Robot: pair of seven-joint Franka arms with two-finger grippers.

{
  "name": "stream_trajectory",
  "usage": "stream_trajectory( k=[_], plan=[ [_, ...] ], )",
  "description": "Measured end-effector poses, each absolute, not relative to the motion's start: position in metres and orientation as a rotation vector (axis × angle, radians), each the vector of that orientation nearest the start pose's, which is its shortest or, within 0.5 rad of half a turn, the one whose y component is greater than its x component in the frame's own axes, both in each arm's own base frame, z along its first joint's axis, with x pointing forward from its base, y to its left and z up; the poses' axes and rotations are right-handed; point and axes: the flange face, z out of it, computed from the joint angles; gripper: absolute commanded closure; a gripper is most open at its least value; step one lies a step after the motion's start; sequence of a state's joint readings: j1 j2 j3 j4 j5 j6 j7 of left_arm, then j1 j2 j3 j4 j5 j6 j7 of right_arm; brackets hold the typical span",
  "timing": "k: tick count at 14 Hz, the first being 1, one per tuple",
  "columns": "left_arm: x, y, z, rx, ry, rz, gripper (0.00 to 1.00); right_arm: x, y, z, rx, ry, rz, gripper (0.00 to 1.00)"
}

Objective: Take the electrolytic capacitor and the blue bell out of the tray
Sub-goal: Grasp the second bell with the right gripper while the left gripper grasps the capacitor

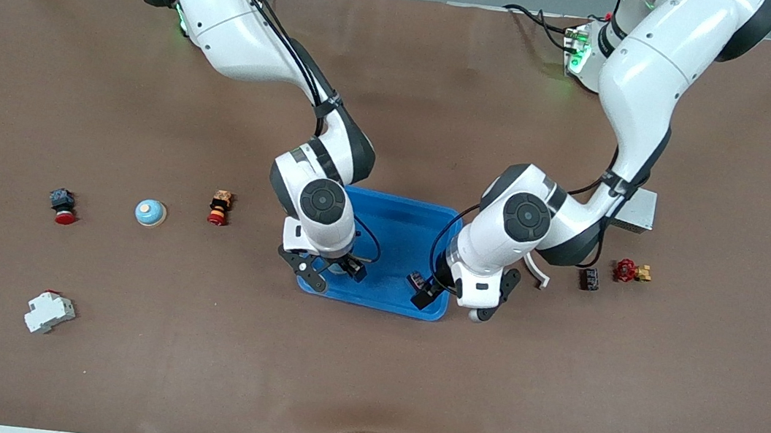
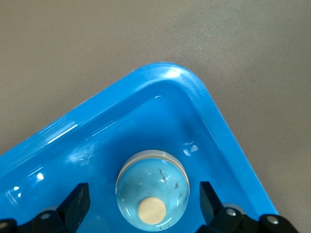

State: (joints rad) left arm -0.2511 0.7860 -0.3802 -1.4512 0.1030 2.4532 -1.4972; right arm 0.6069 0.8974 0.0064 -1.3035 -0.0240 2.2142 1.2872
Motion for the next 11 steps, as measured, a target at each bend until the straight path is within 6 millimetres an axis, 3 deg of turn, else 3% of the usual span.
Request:
stream_trajectory(
  k=[3, 4, 5, 6, 11],
  plan=[
    [0.636, -0.393, 0.241, -3.090, -1.562, 0.028, 0.00, 0.612, 0.428, 0.200, -2.969, 1.020, -0.030, 0.00],
    [0.633, -0.395, 0.231, -3.082, -1.547, 0.021, 0.00, 0.612, 0.428, 0.200, -2.969, 1.020, -0.030, 0.24],
    [0.630, -0.398, 0.222, -3.074, -1.533, 0.020, 0.00, 0.612, 0.428, 0.200, -2.969, 1.020, -0.030, 0.92],
    [0.628, -0.400, 0.214, -3.067, -1.522, 0.022, 0.00, 0.612, 0.428, 0.200, -2.966, 1.027, -0.030, 1.00],
    [0.623, -0.399, 0.189, -3.040, -1.506, 0.038, 0.00, 0.613, 0.429, 0.201, -2.930, 1.098, -0.040, 1.00]
  ],
)
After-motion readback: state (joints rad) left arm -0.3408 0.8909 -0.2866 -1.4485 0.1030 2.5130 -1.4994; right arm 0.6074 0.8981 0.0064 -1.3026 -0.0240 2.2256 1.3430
